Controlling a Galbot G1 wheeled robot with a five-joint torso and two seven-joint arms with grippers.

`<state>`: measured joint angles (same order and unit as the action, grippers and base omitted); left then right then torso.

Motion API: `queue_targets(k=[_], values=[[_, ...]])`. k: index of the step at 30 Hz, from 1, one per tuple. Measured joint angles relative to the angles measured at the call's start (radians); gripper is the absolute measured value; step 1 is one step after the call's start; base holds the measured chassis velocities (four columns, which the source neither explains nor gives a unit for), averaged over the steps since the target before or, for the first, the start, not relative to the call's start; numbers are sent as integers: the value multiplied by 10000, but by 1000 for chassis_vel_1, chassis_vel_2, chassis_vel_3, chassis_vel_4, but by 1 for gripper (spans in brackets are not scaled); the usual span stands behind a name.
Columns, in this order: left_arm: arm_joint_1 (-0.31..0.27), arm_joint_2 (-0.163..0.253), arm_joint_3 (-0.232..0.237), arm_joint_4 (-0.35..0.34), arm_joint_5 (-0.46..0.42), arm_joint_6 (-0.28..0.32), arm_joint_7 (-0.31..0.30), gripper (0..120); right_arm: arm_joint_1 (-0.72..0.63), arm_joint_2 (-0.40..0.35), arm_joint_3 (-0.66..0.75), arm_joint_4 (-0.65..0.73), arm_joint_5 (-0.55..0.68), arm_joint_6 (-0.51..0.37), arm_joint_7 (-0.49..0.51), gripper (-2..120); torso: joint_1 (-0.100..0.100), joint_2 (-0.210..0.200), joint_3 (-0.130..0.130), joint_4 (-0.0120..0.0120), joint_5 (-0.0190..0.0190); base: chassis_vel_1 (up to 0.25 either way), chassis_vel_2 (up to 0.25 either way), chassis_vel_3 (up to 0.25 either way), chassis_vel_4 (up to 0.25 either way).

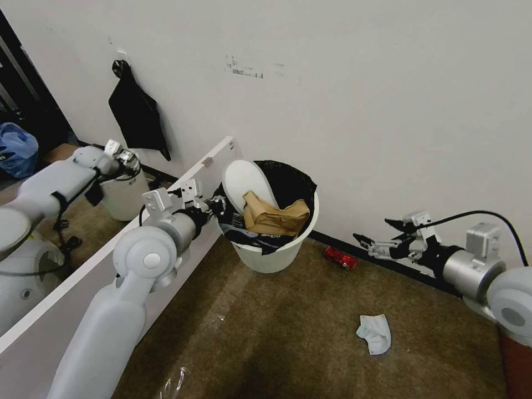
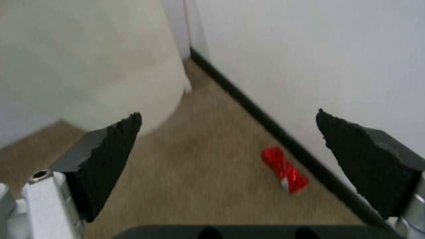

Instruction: Pick up the trash bin and place the garbage on the floor into it.

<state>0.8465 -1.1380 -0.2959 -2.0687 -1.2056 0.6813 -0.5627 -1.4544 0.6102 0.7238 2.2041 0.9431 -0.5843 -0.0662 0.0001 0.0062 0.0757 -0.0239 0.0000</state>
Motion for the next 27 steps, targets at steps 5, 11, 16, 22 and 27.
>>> queue_targets(k=[5,11,16,22,27], values=[[-22,-45,17,-6,0,0,13,4,-350,31,-393,-649,-429,7,-213,100,-1,0,0,-1,0,0,0,0,0],[12,-45,19,-35,0,0,20,4,-362,342,-1055,-1626,-1116,152,-494,100,0,0,0,-1,1,0,0,0,0],[86,-32,-29,-104,-1,0,24,4,-298,647,-1594,-2376,-1608,278,-605,100,0,0,0,0,1,0,0,0,0],[189,-8,-109,-172,-24,0,24,4,-196,1159,-2102,-3383,-2328,561,-844,100,-1,0,0,-1,0,0,0,0,0],[215,-5,-114,-211,-36,0,17,4,12,1505,-2401,-3991,-2635,745,-951,100,0,0,0,0,0,0,0,0,0]])
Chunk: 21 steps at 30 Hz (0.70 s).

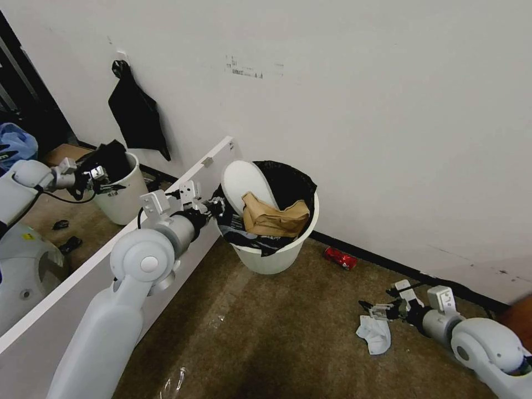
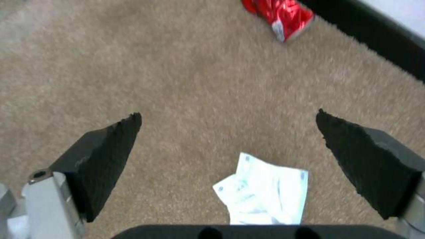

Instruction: Pick up the trash bin and place the garbage on the floor into it.

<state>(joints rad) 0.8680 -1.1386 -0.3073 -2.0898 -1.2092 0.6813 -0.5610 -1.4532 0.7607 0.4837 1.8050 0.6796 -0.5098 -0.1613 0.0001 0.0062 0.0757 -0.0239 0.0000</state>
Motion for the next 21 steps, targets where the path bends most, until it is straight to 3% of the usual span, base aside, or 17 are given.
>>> queue_targets(k=[21], values=[[5,-44,30,-20,-2,0,-43,4,589,945,-636,-2624,-1193,1002,-404,100,0,0,0,0,0,0,0,0,0]])
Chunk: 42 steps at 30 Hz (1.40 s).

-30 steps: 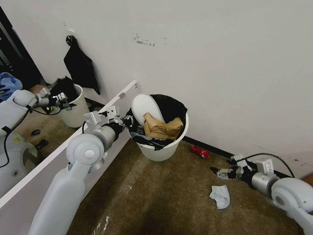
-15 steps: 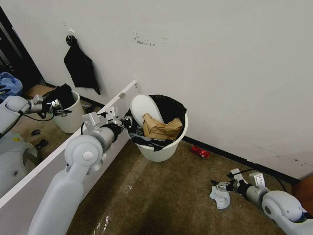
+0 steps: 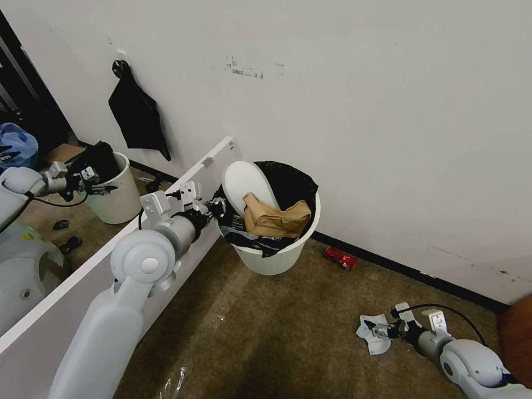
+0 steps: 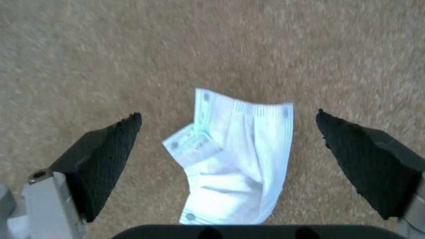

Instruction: Pick up the trash bin and place the garbage on the floor into it.

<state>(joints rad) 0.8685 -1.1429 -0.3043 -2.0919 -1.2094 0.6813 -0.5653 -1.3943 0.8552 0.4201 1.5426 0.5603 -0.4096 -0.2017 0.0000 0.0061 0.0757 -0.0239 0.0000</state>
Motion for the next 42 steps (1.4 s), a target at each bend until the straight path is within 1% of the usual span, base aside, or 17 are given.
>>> queue_targets(k=[5,10,19,23,31,33,34,36,37,39,40,42], values=[[23,-4,-4,9,14,0,0,4,216,159,-119,-489,-120,99,-85,100,0,0,0,-1,0,0,0,0,0],[36,-30,6,60,48,-2,-1,4,725,553,-425,-1271,-379,225,-135,100,0,1,0,1,1,0,0,0,0],[37,-46,39,171,79,-8,20,4,1206,828,-504,-1898,-669,372,-258,100,0,0,0,0,-1,0,0,0,0],[7,-114,118,248,155,-20,67,4,1556,1094,-596,-2233,-773,381,-275,100,0,1,0,1,0,0,0,0,0],[-2,-104,102,308,181,-30,109,4,1800,1240,-736,-2565,-932,476,-296,99,0,0,0,0,-1,0,0,0,0],[-13,-109,97,333,187,-33,123,4,1849,1270,-789,-2653,-1008,479,-365,90,0,0,1,0,-1,0,0,0,0],[-13,-109,97,333,187,-33,123,4,1849,1270,-789,-2653,-1008,479,-365,90,0,0,1,0,-1,0,0,0,0],[-33,-151,102,366,204,-36,139,4,1899,1324,-815,-2747,-1084,479,-460,80,0,0,0,0,0,0,0,0,0],[-33,-151,102,366,204,-36,139,4,1899,1324,-815,-2747,-1084,479,-460,80,0,0,0,0,0,0,0,0,0],[-36,-176,130,406,272,-52,197,4,1938,1376,-817,-2869,-1166,490,-559,68,0,0,0,0,-1,0,0,0,0],[-36,-176,130,406,272,-52,197,4,1938,1376,-817,-2869,-1166,490,-559,68,0,0,0,0,-1,0,0,0,0],[-44,-187,137,439,309,-58,225,4,1940,1396,-812,-2957,-1232,542,-642,58,0,0,0,0,0,0,0,0,0]])
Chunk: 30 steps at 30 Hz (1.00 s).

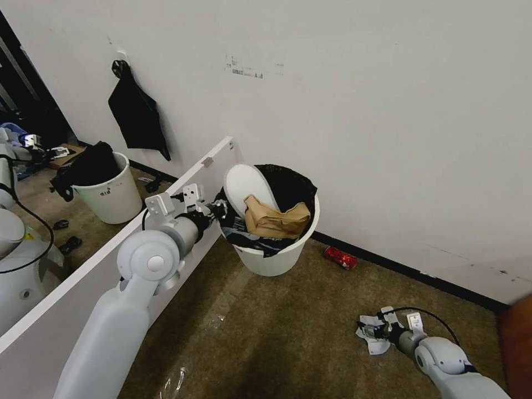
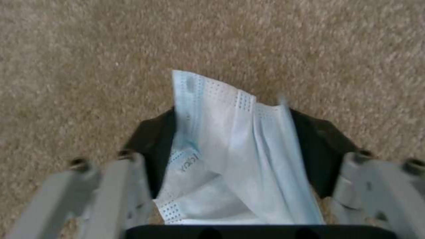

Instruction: Pick up the trash bin and place the garbage on the floor into it.

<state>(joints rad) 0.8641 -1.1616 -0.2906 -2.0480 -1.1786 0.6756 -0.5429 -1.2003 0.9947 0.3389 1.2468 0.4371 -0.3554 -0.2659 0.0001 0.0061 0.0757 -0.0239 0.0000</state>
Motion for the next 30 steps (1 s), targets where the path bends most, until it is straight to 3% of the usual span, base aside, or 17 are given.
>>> queue_targets(k=[1,4,7,10,13,17,30], values=[[0,0,0,0,0,0,0,4,0,0,0,0,0,0,0,58,0,0,0,0,0,0,0,0,0],[-21,-8,11,38,29,-6,30,4,-39,-29,51,-26,-60,82,-51,43,0,0,0,0,0,0,0,0,0],[-24,-14,13,46,34,-6,31,4,-44,-46,66,-26,-60,90,-56,40,0,0,0,0,0,0,0,0,0],[-52,-60,53,79,75,-9,46,4,-53,-161,101,69,-42,109,-82,22,0,0,0,0,0,0,0,0,0],[-58,-77,59,87,88,-10,48,4,-55,-184,104,101,-30,111,-83,16,0,0,0,0,0,0,0,0,0],[-55,-89,68,97,141,-15,73,4,-53,-233,111,159,-9,134,-84,1,0,0,0,0,0,0,0,0,0],[-13,-99,67,92,165,-29,83,4,-171,-432,257,491,38,226,-92,0,0,0,0,0,1,0,0,0,0]])
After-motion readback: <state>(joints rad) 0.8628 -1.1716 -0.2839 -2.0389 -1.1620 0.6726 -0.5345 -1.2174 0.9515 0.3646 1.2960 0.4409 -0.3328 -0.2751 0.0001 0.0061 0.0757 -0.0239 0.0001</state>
